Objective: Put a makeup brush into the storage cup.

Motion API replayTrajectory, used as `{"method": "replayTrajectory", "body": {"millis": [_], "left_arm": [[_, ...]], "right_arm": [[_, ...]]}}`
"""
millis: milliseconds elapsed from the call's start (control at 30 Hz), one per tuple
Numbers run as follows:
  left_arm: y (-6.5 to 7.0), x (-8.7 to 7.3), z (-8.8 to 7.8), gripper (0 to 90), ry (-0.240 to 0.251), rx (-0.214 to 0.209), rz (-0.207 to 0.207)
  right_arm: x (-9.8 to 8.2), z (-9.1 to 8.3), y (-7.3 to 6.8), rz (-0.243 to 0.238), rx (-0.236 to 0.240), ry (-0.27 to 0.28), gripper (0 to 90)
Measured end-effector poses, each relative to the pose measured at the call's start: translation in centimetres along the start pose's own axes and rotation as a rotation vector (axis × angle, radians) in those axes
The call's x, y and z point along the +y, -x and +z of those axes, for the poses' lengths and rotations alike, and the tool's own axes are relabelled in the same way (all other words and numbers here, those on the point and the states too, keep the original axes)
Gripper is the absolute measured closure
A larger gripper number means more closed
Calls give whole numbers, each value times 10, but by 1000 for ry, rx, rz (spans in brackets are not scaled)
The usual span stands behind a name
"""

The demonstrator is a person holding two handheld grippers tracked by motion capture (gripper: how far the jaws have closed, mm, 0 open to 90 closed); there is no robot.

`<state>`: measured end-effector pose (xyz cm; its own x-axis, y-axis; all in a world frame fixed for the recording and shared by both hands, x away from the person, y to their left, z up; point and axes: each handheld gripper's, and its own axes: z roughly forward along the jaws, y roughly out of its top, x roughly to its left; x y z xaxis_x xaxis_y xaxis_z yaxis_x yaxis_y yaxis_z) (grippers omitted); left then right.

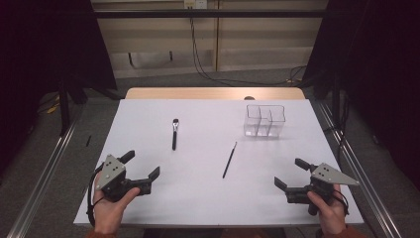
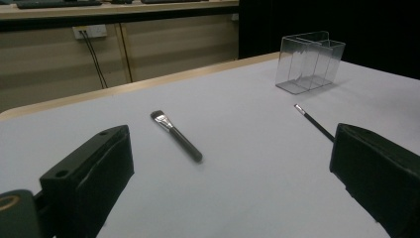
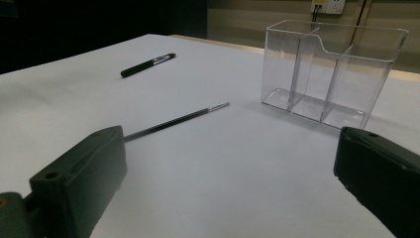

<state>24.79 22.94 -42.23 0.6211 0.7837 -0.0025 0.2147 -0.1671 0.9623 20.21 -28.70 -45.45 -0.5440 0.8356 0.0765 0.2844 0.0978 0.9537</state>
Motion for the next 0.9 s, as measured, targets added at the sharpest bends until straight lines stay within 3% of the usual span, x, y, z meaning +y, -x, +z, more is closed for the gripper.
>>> {"method": "replayTrajectory", "body": {"millis": [233, 400, 533, 700, 767, 900], "left_arm": [[1, 0, 9, 31, -23, -4, 14], [-2, 6, 24, 33, -40, -30, 36], [-3, 12, 38, 35, -49, -29, 18], [-4, 21, 57, 35, -33, -6, 45], [-7, 24, 69, 34, -38, -5, 23], [-8, 26, 75, 34, -41, 5, 43]], "right_arm": [[1, 1, -3, -20, 11, -3, 0], [2, 4, -3, -21, 17, -7, 0], [2, 5, -2, -22, 25, -10, 0], [2, 5, -1, -14, 27, -7, 0], [2, 5, -1, -17, 27, -7, 0], [2, 5, -1, -19, 29, -10, 0]]}}
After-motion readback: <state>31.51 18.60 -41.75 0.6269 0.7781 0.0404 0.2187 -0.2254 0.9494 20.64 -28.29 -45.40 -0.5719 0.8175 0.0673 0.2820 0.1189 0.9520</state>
